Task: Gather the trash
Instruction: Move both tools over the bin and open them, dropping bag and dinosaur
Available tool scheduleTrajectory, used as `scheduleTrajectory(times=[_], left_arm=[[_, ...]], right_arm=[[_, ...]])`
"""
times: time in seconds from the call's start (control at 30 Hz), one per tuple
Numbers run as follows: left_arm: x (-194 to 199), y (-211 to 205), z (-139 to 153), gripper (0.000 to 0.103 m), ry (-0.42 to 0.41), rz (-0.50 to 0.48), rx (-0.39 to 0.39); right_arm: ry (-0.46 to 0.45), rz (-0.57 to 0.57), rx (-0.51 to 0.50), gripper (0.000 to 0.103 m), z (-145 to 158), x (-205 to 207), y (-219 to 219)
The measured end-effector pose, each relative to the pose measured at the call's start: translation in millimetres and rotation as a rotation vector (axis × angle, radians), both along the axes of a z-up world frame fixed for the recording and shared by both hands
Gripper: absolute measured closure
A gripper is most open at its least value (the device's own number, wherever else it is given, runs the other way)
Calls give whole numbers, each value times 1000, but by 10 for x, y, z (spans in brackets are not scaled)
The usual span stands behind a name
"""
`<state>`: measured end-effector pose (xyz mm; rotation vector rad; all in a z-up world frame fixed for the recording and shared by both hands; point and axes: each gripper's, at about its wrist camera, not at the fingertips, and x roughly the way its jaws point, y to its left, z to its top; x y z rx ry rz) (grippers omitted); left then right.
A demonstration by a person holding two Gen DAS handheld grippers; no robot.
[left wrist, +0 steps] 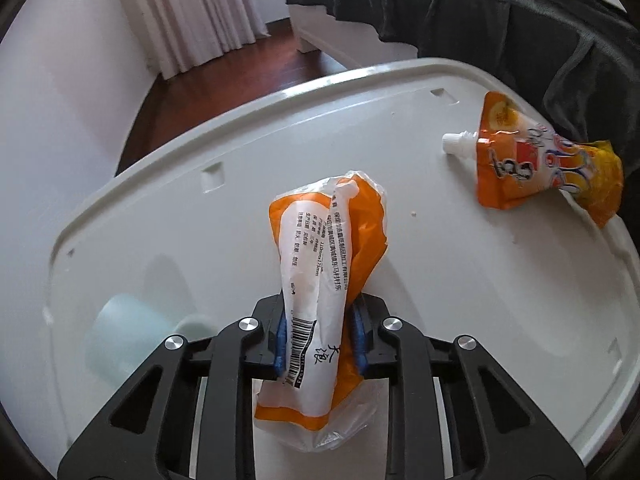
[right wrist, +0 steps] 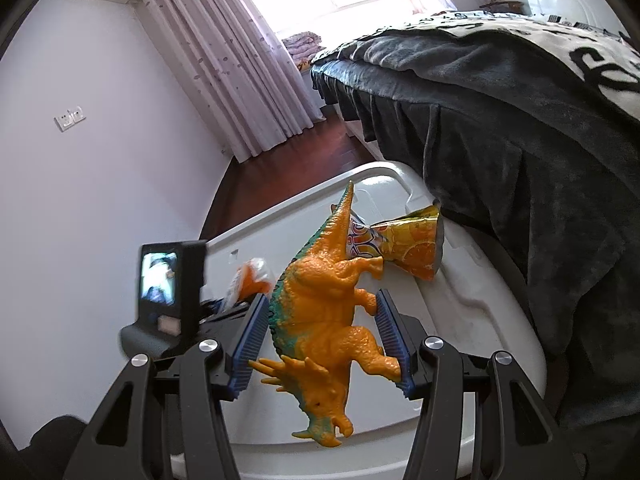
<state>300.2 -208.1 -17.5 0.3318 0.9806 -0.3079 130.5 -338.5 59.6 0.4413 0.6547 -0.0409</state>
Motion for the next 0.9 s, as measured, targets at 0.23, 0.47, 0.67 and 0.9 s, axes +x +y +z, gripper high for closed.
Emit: scheduleTrajectory(times=[0.23, 0.47, 0.67, 0.9], left_arm=[[-738, 188, 563, 80, -113, 12, 28], [-1562, 569, 1076, 80, -192, 83, -3], [-2316, 1010, 1130, 80, -173, 151, -55], [-2920, 1395, 846, 80, -145, 204, -50]], right_arm=[[-7, -17, 7, 49, 0, -27, -23], [-3, 35, -19, 49, -68, -19, 177], [-34, 163, -123, 49, -124, -324, 663], [0, 308, -236, 49, -462, -1000, 1324]])
